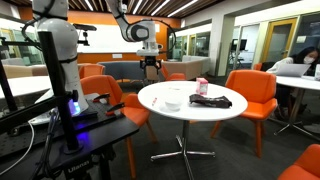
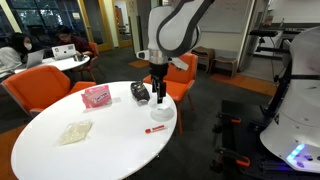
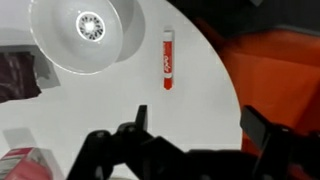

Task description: Place the marker in the bowl

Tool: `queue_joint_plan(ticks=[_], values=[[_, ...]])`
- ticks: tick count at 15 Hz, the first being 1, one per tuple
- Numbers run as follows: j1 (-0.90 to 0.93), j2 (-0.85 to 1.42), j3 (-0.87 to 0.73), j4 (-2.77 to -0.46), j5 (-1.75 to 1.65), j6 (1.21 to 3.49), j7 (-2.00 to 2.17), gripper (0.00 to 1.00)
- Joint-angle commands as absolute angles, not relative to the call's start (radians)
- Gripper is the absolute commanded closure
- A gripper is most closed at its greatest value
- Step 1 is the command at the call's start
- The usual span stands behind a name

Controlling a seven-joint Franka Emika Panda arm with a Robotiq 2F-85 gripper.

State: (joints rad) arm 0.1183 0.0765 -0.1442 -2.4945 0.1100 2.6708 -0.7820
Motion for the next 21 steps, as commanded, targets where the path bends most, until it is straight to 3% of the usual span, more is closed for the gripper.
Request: queue_joint_plan(ticks=[1,10,13,15,17,21], values=[[0.034,0.313,-0.041,-2.360,0.108,2.768,-0.759,0.00],[-0.015,0.672,0.009,-2.087,-0.169,2.737,-0.521,0.00],[-0.009,0.716,0.023,-2.058,-0.200,2.720,-0.480,0.08],[-0.004,0.736,0.028,-2.047,-0.210,2.708,-0.456,0.15],[-0.002,0.744,0.025,-2.040,-0.212,2.706,-0.432,0.42],[-0.014,0.738,0.037,-2.029,-0.203,2.679,-0.419,0.74]])
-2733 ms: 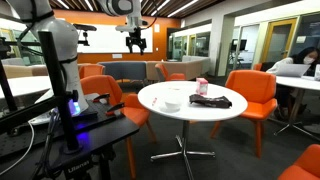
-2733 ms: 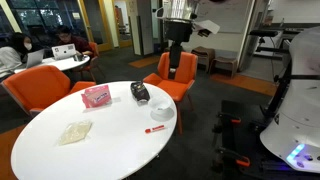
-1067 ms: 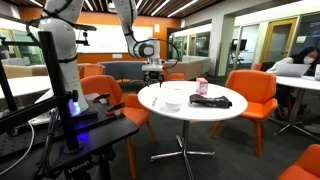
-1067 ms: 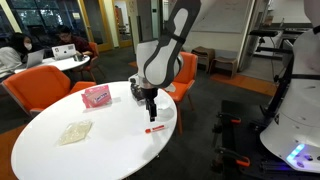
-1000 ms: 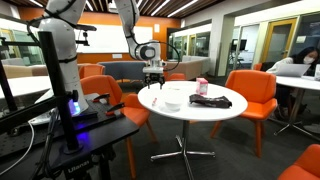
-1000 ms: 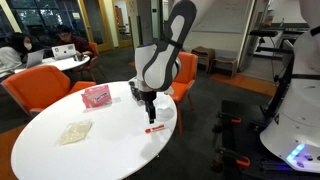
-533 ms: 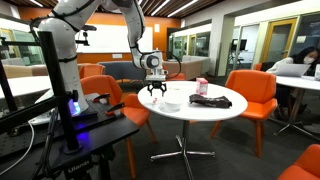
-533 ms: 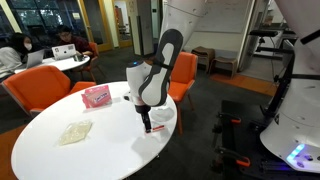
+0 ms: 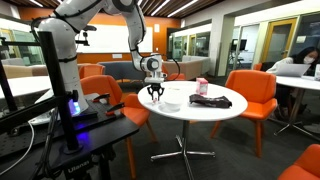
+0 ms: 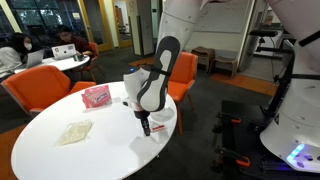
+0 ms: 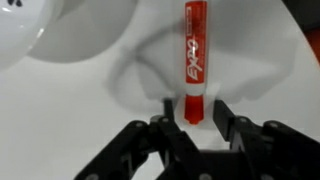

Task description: Place the marker in the bowl

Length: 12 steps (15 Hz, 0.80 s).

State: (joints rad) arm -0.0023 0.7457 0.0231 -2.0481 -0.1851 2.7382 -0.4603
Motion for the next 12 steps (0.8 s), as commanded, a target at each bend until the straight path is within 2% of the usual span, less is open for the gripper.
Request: queue_joint_plan(ticks=[1,3,4,5,12], values=[[-0.021,0.734,0.046,-2.026,-0.195,2.663,-0.422,0.83],[-0.030,0.727,0.062,-2.020,-0.187,2.640,-0.430,0.98],[-0.037,0.722,0.072,-2.018,-0.181,2.632,-0.433,1.00],[-0.037,0.712,0.075,-2.018,-0.181,2.631,-0.431,0.95],[-0.136,0.566,0.152,-2.017,-0.134,2.639,-0.519,0.95]])
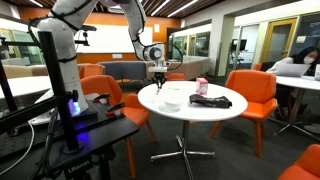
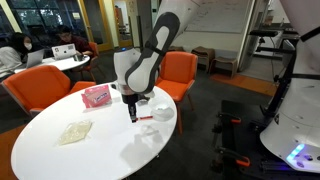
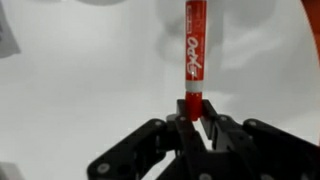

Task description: Place the marker in the bowl

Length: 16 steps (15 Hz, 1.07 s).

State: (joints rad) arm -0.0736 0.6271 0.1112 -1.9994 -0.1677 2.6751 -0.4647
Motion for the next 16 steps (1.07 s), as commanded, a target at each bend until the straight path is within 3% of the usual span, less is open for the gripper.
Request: queue_joint_plan(ticks=[1,8,16], values=[[-0.172,0.548,0.168,-2.021,-0.120,2.640,-0.562,0.95],[-0.411,0.488,0.273,-2.052,0.101,2.639,-0.922,0.95],[-0.414,0.520,0.191,-2.076,0.127,2.655,-0.976,0.95]])
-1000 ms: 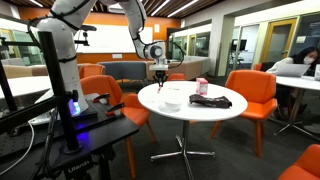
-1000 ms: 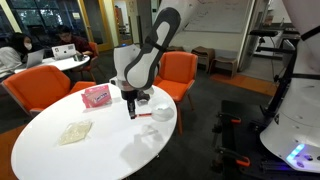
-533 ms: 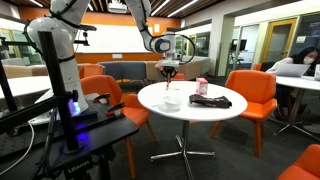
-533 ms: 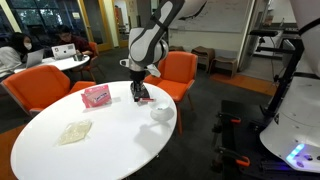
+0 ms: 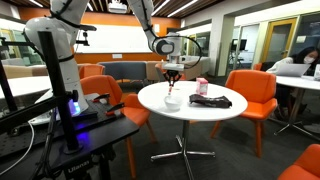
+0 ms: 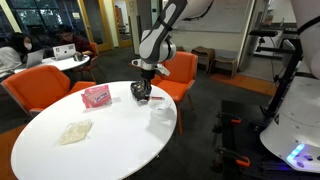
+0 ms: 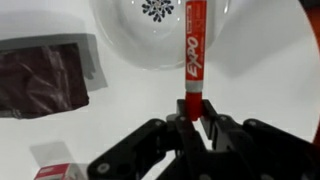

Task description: Place the marker in the bowl

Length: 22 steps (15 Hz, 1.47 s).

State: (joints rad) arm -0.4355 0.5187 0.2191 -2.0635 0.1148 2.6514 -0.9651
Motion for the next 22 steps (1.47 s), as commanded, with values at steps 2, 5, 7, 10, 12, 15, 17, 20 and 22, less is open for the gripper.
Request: queue_joint_plan(ticks=[2,5,7,10,12,15,17,20,22], values=[[-0.418,0.533,0.185,-2.079,0.126,2.661,-0.980,0.95],[-0.435,0.537,0.180,-2.080,0.128,2.665,-0.996,0.95],[-0.438,0.539,0.170,-2.077,0.125,2.670,-0.996,0.95],[-0.438,0.547,0.151,-2.071,0.120,2.683,-0.999,0.95],[-0.438,0.553,0.144,-2.065,0.118,2.690,-0.996,0.95],[-0.431,0.556,0.140,-2.059,0.109,2.701,-0.995,0.95],[-0.424,0.563,0.141,-2.051,0.105,2.709,-0.991,0.95],[-0.430,0.580,0.161,-2.030,0.118,2.695,-0.999,0.95],[-0.438,0.589,0.175,-2.024,0.125,2.688,-1.008,0.55]])
